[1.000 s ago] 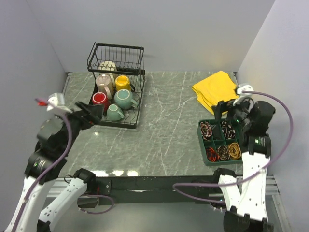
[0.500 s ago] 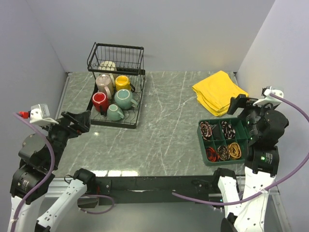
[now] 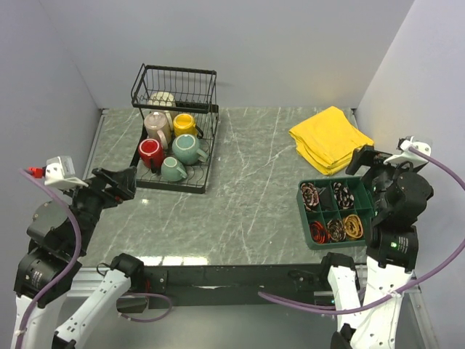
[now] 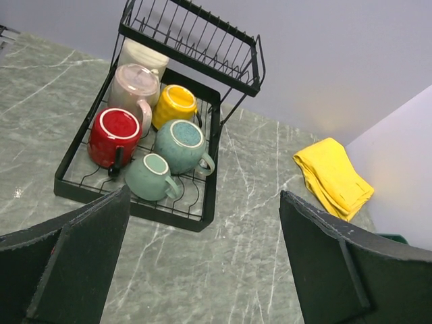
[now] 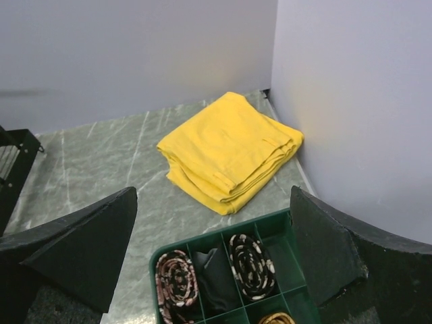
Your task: Load the cups into the dish rack
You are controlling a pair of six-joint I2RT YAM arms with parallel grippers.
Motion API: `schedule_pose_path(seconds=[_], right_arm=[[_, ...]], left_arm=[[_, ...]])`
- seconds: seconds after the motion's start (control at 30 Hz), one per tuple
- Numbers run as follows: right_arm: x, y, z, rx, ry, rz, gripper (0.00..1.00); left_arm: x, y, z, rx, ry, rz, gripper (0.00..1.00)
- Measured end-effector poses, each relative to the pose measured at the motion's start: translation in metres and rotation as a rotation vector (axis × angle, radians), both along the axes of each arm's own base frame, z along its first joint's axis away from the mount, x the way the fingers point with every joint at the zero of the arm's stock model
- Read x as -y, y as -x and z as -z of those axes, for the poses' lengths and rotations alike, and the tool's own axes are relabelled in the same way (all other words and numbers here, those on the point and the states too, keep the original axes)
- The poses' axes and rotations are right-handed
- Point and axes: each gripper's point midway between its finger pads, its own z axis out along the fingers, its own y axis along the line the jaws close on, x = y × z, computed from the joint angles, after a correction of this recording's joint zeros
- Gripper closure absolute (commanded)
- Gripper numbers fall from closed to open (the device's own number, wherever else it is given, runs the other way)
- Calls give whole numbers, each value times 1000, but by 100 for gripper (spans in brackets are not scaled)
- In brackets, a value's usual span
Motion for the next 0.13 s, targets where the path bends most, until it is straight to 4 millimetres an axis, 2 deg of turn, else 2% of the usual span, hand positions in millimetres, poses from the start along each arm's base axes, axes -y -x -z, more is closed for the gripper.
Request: schedule_pose_path(seconds=[0.13], right_arm=[[4, 0, 8, -15, 6, 17, 0]], left_arm=[[2, 0, 1, -3, -1, 9, 4]])
